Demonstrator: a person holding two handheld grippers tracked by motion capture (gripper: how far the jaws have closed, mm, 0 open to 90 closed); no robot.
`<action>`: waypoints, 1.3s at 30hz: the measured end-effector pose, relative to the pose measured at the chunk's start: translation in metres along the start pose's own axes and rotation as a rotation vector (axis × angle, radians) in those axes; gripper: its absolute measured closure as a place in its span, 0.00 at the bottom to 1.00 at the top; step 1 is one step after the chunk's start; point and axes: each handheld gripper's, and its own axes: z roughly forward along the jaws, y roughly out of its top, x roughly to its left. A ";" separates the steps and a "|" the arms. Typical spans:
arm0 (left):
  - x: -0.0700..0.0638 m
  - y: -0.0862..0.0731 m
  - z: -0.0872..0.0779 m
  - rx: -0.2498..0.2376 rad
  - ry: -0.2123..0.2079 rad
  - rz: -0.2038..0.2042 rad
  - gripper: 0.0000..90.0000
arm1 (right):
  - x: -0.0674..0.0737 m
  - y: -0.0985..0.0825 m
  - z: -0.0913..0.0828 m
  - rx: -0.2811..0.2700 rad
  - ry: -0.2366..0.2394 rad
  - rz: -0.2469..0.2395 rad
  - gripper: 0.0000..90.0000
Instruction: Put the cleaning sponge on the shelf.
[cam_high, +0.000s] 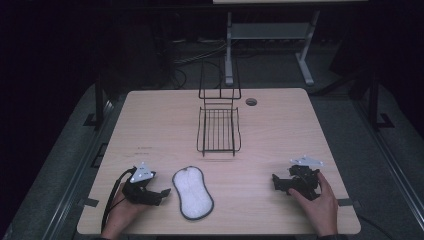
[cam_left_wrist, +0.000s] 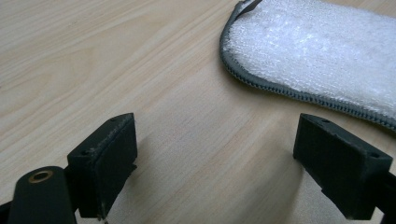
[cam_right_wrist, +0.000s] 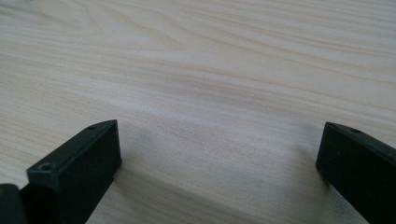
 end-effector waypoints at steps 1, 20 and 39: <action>0.000 0.000 0.000 0.000 0.000 -0.001 0.14 | 0.000 0.000 0.000 0.000 0.000 0.000 0.00; 0.010 0.027 -0.016 -0.046 -0.087 -0.056 0.62 | -0.001 0.000 0.000 0.001 0.011 -0.011 0.00; -0.001 0.078 0.020 -0.058 -0.204 0.015 1.00 | -0.002 0.001 0.001 0.000 0.014 -0.015 0.00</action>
